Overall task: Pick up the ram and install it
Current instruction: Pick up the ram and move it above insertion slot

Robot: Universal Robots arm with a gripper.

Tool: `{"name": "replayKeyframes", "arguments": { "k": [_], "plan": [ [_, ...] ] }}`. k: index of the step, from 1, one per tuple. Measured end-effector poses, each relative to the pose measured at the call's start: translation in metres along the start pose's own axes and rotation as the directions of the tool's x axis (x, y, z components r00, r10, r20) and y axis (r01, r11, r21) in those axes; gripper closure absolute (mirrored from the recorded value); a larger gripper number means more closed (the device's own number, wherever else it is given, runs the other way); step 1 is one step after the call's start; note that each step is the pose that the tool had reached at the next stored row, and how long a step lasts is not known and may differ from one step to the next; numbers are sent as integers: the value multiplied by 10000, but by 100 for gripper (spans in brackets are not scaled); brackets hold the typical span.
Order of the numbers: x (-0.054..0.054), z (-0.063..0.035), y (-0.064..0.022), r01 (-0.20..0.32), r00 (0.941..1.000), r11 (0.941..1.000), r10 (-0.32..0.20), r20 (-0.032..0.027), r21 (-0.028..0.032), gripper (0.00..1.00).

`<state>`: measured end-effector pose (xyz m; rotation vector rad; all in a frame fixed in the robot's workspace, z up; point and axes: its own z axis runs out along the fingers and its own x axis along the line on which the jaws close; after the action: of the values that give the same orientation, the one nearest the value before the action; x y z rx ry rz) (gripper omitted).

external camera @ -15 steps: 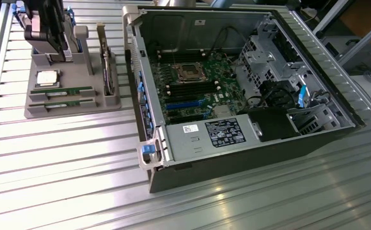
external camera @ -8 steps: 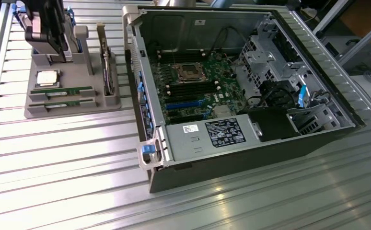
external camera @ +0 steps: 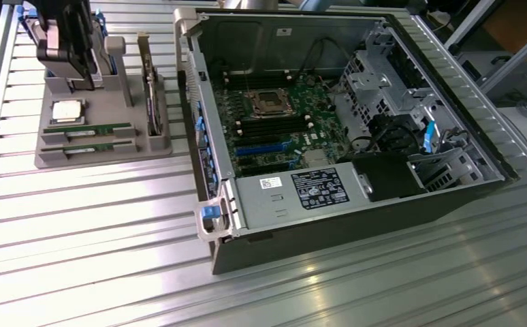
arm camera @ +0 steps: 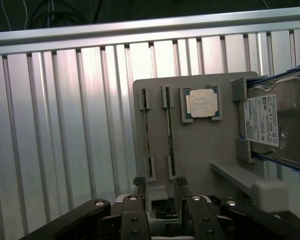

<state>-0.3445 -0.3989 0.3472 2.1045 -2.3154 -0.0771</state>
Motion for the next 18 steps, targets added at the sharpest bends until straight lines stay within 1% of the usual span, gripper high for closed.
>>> {"name": "replayKeyframes", "arguments": {
  "k": [18],
  "plan": [
    [1,55,-3,0,10000,10000,0,0,0,64]
  ]
}}
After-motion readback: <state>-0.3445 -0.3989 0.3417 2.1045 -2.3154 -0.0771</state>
